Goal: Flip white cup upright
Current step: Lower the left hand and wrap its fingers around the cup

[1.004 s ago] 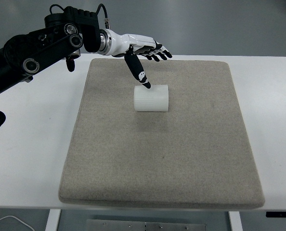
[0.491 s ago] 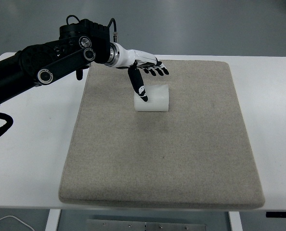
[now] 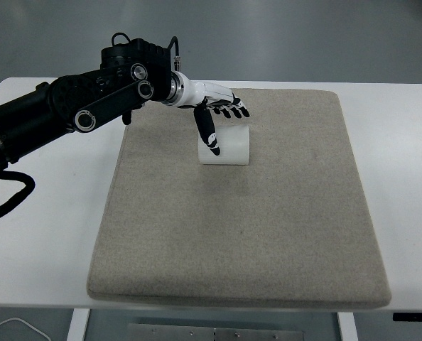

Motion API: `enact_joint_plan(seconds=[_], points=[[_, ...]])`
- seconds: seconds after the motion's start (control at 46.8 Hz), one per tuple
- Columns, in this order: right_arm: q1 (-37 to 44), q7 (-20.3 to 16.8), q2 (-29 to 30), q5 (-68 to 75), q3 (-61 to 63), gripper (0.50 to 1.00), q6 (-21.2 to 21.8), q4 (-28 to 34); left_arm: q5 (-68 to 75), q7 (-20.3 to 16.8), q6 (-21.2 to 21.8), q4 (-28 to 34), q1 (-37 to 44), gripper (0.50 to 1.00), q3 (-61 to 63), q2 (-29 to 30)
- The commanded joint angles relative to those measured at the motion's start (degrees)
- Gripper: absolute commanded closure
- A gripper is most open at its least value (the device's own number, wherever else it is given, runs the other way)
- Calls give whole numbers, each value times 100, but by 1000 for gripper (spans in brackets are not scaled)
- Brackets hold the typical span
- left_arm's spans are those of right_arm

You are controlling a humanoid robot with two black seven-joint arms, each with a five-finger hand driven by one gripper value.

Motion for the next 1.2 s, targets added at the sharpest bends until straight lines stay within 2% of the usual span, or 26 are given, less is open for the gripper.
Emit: enact_joint_plan(seconds=[0.0,0.363,0.982,1.11,1.174], points=[[0,0,0,0,-8,570,0,-2,8,-1,4,87,3,514,6,-77],[0,0,0,0,0,570,0,-2,105,-36,118,447,126,516,6,-473],[0,0,0,0,-8,570,0,-2,325,-98,215,465,214,519,164,-482],[0,0,0,0,0,570,0,-2,316,-116,224,465,240,534,252,-482],[0,0,0,0,0,570,0,-2,334,-116,276,465,240,568,252,-482]])
